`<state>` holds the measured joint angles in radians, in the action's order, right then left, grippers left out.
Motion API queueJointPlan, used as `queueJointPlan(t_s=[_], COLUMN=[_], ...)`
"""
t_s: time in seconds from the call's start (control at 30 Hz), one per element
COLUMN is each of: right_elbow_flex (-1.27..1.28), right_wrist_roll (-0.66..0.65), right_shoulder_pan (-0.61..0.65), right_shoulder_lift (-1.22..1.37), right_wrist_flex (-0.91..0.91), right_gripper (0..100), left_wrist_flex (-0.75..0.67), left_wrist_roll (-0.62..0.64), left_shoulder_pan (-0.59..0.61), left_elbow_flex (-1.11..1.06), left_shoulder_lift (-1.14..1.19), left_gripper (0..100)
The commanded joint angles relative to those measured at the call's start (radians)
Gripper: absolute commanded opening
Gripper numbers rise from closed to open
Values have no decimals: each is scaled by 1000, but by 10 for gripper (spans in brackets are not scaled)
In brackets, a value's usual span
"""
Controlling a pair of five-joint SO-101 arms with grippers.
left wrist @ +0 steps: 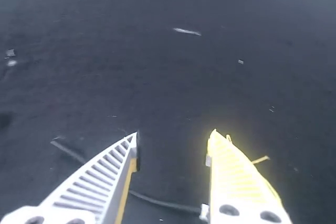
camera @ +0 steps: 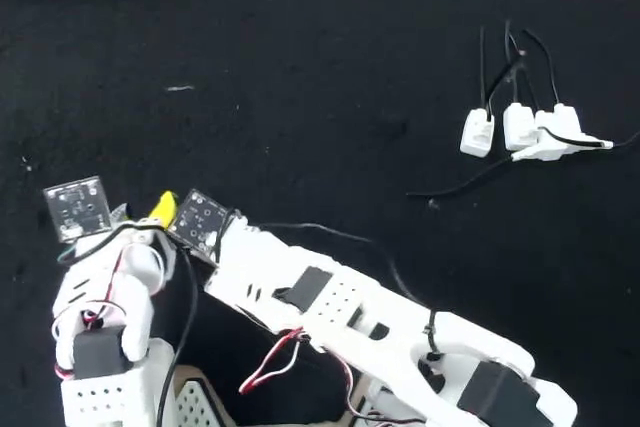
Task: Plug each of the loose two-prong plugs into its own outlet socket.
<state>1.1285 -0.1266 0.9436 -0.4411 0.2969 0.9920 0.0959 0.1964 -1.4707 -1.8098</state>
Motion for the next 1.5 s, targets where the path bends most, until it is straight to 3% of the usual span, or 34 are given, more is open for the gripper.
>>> queueJointPlan(t_s=[0.0,0.3,0.5,1.47], right_elbow_flex=[-4,-5,53,232], right_wrist_roll=[23,23,23,31], right_shoulder_pan=[-12,-14,-14,-14], right_shoulder_lift=[-44,-56,-211,-598], right_wrist_flex=[-32,-26,-3,-11], right_gripper=[10,10,10,10], left_wrist_flex=[5,-2,-2,-46], left_wrist_roll=[2,-91,-118,-117], left_shoulder_pan=[-67,-93,-91,-93], left_elbow_flex=[31,-18,-21,-68], left_shoulder_lift=[-5,-5,-5,-5], left_gripper=[223,223,223,223])
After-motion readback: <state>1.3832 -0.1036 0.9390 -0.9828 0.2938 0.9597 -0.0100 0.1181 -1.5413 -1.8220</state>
